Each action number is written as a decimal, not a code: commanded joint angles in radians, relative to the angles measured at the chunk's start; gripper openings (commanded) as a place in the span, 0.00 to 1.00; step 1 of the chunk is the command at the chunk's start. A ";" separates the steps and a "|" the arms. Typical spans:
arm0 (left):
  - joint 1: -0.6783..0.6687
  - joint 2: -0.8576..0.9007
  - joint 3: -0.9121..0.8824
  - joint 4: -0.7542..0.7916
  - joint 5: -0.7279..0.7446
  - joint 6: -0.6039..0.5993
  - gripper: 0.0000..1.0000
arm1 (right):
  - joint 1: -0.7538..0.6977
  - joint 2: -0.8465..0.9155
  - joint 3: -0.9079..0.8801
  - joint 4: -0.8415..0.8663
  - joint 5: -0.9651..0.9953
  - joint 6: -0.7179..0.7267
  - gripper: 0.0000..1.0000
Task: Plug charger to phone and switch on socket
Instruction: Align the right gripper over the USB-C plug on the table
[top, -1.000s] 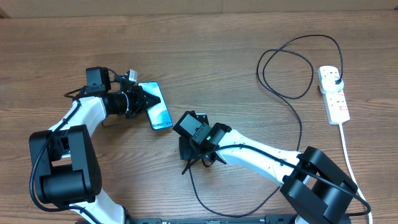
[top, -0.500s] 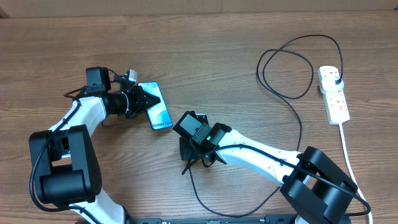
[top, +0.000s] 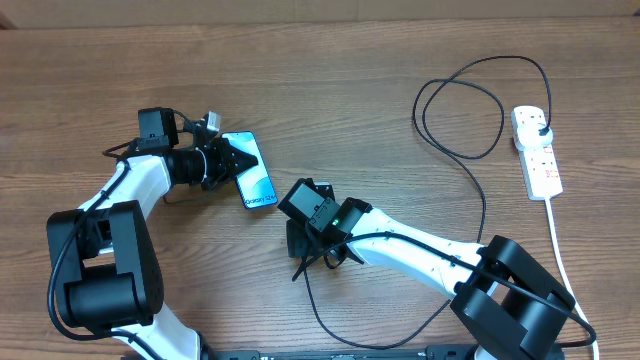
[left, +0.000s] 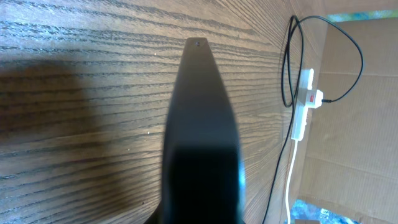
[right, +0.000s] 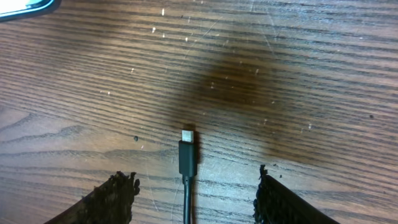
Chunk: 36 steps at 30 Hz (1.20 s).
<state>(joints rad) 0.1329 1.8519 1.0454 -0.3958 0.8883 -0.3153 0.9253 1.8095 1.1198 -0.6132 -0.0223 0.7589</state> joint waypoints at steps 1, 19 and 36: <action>0.003 -0.021 -0.001 0.004 0.024 0.005 0.04 | 0.013 0.000 -0.002 0.008 -0.002 0.000 0.65; 0.003 -0.021 -0.001 0.004 0.024 0.005 0.04 | 0.025 0.000 -0.002 0.008 -0.002 0.001 0.69; 0.003 -0.021 -0.001 0.004 0.024 0.005 0.04 | 0.071 0.000 -0.002 0.037 0.027 0.000 0.70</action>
<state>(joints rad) 0.1329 1.8519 1.0454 -0.3958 0.8883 -0.3157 0.9928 1.8095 1.1198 -0.5835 -0.0170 0.7586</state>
